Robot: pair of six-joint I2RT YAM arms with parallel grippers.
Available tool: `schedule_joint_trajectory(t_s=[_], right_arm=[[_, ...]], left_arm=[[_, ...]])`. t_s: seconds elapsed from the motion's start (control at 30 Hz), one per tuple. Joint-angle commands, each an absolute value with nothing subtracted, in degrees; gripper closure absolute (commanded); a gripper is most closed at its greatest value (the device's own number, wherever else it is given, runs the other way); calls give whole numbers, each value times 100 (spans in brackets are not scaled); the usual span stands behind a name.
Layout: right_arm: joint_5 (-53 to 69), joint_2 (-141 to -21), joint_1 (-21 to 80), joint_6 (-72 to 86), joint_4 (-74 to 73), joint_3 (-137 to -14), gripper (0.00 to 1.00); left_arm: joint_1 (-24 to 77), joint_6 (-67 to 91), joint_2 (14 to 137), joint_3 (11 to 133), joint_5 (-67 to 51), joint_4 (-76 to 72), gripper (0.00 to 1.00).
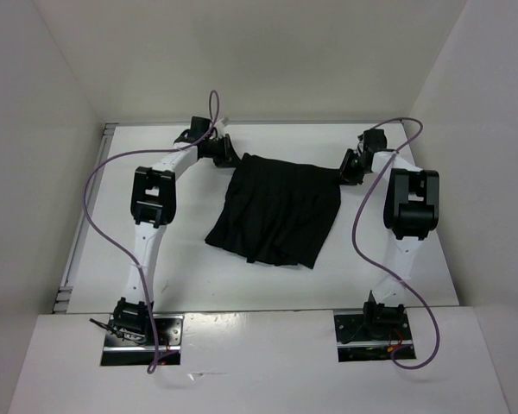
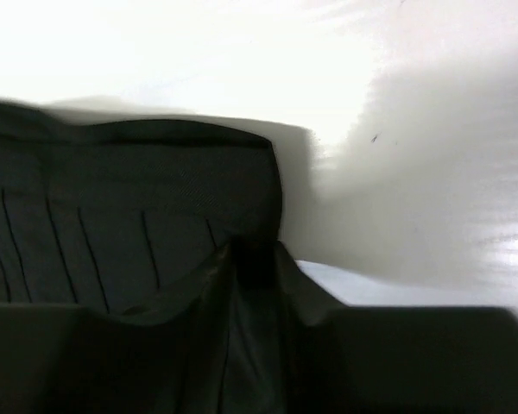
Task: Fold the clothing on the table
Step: Fold the skirt
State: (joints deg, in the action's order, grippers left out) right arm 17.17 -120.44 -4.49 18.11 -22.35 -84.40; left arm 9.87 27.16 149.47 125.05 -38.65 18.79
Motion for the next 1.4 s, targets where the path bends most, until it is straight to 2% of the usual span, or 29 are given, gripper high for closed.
schedule_joint_trajectory(t_s=[0.0,0.03,0.1,0.23,0.37,0.43,0.47,0.57,0.67,0.83,0.93,0.97,1.0,1.03,1.1,1.13,1.2,1.23,1.27,1.37], right_arm=[[2021,-12418,-466,1828,-1890,-8543,72],[2108,-12419,-466,1889,-1837,-8482,86],[2371,-12419,-466,1890,-1750,-8421,99],[2278,-11553,-344,1890,-1975,-8507,100],[1838,-10391,-237,1775,-2583,-9174,100],[1784,-9987,-237,1714,-2750,-9726,100],[1732,-9923,-237,1714,-2960,-9964,100],[1959,-9748,-237,1714,-3207,-10660,100],[2153,-9284,-176,1714,-3138,-10714,100],[2101,-8368,-176,1573,-3119,-10136,100],[1978,-8069,-123,1389,-3585,-9521,100],[1978,-7973,-123,1389,-3699,-9336,100],[1978,-7606,7,1336,-3761,-9151,100],[2056,-7350,9,1336,-3692,-8767,100],[1918,-6588,62,1274,-3569,-8509,100],[1516,-6435,62,1492,-3629,-8508,100],[568,-6363,-61,1556,-3761,-8664,100],[563,-6363,-131,1556,-3762,-8718,100],[563,-6459,-132,1556,-3762,-8797,100],[757,-7056,-132,1774,-3683,-9105,100]], left_arm=[[932,2566,14695,12331,-3806,1916,100],[879,2566,14695,12331,-3806,1916,100],[879,2636,14748,12331,-3875,1916,100],[678,2944,14442,12279,-4725,1680,100],[458,3006,13450,12619,-4790,1556,100],[352,3146,13447,13224,-4965,1801,100],[273,3216,13447,14019,-5053,1984,100],[220,3270,13536,15403,-5115,2503,100],[141,3279,13063,15214,-5167,2591,100],[26,3191,12148,14539,-5370,2645,100],[79,2953,11149,13100,-4643,2811,100],[79,2953,10936,12635,-4745,2699,100],[79,2953,10681,11673,-5512,2481,100],[9,3075,10383,11185,-5807,2200,100],[9,3042,9390,10427,-6203,1347,100],[9,2832,9126,10259,-5996,1658,100],[9,2279,8824,10572,-5059,2230,100],[9,2276,8824,10695,-4079,2580,100],[-43,2329,9077,10931,-3774,2714,100],[-97,2653,9921,11432,-3866,2813,100]])
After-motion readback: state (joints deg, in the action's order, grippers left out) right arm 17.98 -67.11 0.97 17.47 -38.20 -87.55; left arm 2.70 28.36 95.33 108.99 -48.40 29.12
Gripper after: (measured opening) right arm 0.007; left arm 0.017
